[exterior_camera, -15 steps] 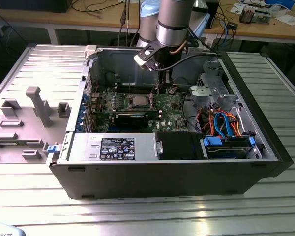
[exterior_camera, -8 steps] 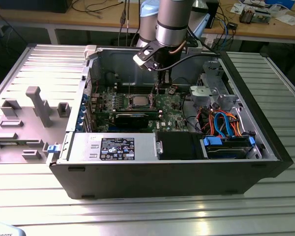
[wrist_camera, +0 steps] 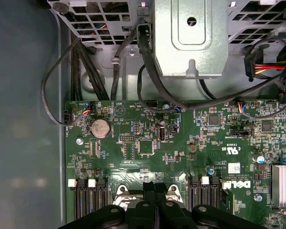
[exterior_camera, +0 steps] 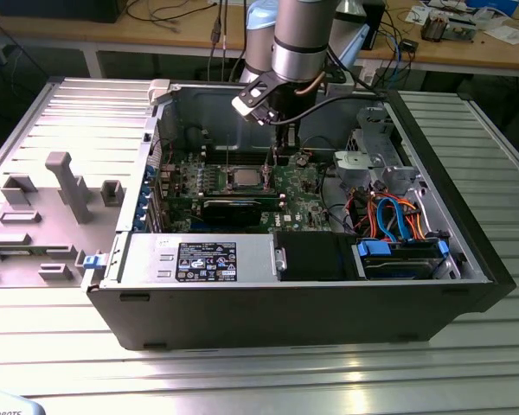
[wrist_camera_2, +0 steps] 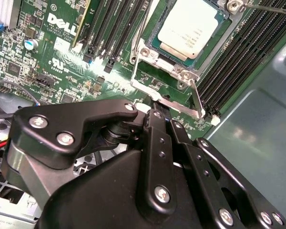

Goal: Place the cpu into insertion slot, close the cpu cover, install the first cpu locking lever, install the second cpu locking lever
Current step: 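Close the cpu cover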

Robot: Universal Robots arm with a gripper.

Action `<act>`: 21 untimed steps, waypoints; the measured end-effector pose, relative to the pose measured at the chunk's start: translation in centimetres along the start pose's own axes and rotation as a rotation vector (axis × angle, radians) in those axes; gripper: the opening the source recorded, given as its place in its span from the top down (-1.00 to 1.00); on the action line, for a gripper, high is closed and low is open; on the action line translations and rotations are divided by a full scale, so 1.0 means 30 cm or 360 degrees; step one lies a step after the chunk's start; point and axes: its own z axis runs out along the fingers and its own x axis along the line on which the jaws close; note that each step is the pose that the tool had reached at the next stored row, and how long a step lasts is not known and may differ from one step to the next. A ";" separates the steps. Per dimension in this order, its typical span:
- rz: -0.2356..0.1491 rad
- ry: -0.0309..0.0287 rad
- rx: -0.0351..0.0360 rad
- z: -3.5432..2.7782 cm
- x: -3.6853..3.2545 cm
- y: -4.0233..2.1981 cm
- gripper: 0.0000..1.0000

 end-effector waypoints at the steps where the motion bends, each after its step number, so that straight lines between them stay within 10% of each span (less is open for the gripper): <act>1: 0.0000 0.00003 0.0000 0.000 0.000 -0.003 0.79; 21: 0.0000 0.00010 0.0000 0.002 0.000 -0.020 0.79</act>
